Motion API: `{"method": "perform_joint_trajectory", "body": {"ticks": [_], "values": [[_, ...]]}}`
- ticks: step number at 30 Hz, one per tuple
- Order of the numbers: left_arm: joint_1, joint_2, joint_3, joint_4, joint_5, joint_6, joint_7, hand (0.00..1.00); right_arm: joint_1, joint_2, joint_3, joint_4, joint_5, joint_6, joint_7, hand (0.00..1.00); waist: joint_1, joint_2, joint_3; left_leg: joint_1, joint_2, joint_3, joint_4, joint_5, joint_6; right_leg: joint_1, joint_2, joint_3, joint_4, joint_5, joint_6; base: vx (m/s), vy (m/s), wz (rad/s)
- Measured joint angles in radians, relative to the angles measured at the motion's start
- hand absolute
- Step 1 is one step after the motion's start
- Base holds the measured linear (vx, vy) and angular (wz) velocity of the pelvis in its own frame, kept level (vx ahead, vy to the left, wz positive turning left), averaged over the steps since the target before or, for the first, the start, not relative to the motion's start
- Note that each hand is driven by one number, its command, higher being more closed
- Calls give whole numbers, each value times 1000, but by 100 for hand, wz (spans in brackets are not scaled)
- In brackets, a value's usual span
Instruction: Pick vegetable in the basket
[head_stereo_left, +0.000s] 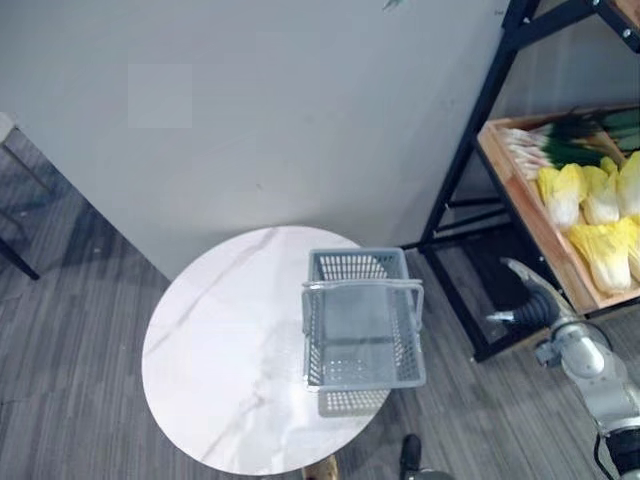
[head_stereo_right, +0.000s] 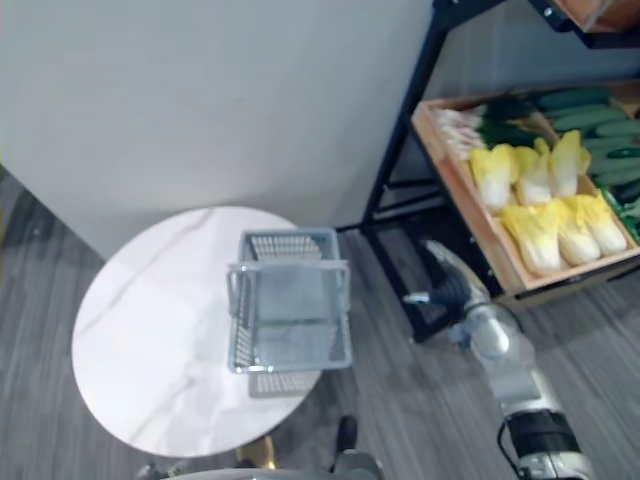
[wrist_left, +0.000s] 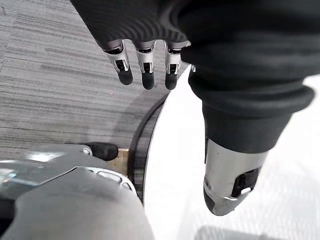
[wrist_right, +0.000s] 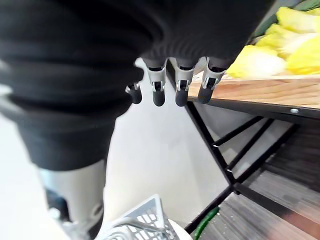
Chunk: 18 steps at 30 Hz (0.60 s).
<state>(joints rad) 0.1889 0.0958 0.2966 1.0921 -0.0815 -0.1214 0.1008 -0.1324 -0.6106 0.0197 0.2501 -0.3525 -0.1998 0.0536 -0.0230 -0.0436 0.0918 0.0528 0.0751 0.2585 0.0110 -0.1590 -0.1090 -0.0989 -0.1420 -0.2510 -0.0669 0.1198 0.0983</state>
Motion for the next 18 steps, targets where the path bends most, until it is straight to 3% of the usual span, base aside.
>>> {"method": "perform_joint_trajectory", "body": {"ticks": [9, 18], "values": [[-9, 10, -37, 0, 18, 0, 3, 0, -225, 4, 191, 26, 0, -1, -7, 0, 25, 4, 25, -17, 4, -17, 19, 0, 1, -2, 1, -12, -1, 5, -5, -16, -19, 4], [-40, 4, -59, -11, 10, 0, 10, 0, -416, 84, 267, 296, -1, 49, -24, 0, 53, 15, 83, -52, 4, -25, 41, 1, 3, -23, 1, -15, -4, 21, -18, -15, -10, 1]]}}
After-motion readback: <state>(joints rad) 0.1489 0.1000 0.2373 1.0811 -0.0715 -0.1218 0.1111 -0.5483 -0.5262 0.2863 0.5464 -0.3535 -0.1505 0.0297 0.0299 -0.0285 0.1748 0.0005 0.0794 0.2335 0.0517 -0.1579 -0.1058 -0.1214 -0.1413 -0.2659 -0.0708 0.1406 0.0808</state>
